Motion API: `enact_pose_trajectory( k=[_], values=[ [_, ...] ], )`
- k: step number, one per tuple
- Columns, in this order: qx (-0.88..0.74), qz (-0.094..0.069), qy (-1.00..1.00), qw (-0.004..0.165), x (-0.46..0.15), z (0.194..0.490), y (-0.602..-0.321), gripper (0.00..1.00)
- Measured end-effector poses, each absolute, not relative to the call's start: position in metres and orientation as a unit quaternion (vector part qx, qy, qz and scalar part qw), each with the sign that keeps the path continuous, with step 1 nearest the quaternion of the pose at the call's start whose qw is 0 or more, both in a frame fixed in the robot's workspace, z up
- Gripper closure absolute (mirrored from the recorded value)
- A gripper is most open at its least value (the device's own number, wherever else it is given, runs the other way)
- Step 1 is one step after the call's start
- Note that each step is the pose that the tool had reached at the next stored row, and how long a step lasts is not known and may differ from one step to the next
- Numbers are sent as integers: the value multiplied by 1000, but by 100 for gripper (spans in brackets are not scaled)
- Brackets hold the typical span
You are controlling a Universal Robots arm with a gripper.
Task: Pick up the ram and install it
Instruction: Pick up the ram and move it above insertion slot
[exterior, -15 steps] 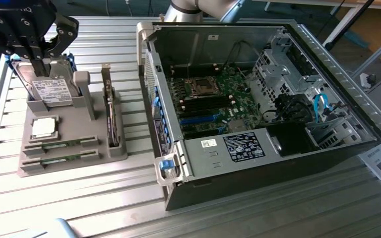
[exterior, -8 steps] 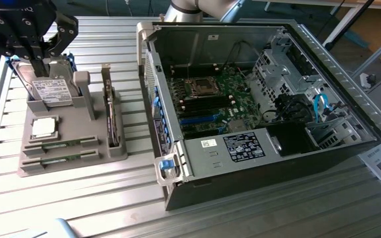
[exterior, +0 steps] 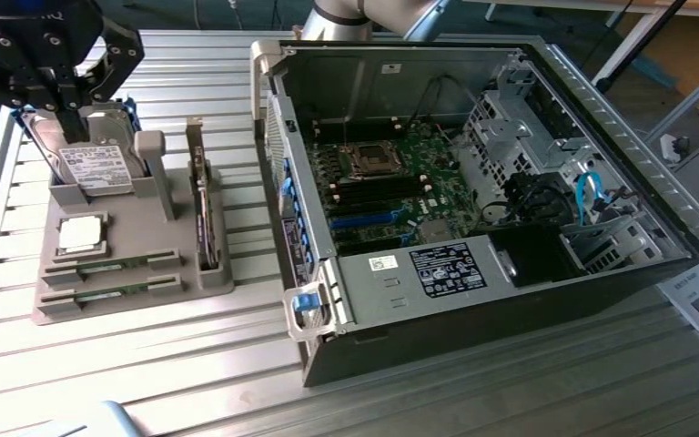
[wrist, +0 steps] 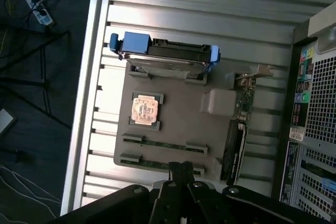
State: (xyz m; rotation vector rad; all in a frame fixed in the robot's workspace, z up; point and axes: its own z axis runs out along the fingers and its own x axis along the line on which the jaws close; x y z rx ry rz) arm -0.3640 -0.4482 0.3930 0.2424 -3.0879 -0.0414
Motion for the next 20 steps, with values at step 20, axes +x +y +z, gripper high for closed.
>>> enact_pose_trajectory(
  k=[20],
  values=[
    [246,-9,-969,24,-364,393,-448,90]
  ],
)
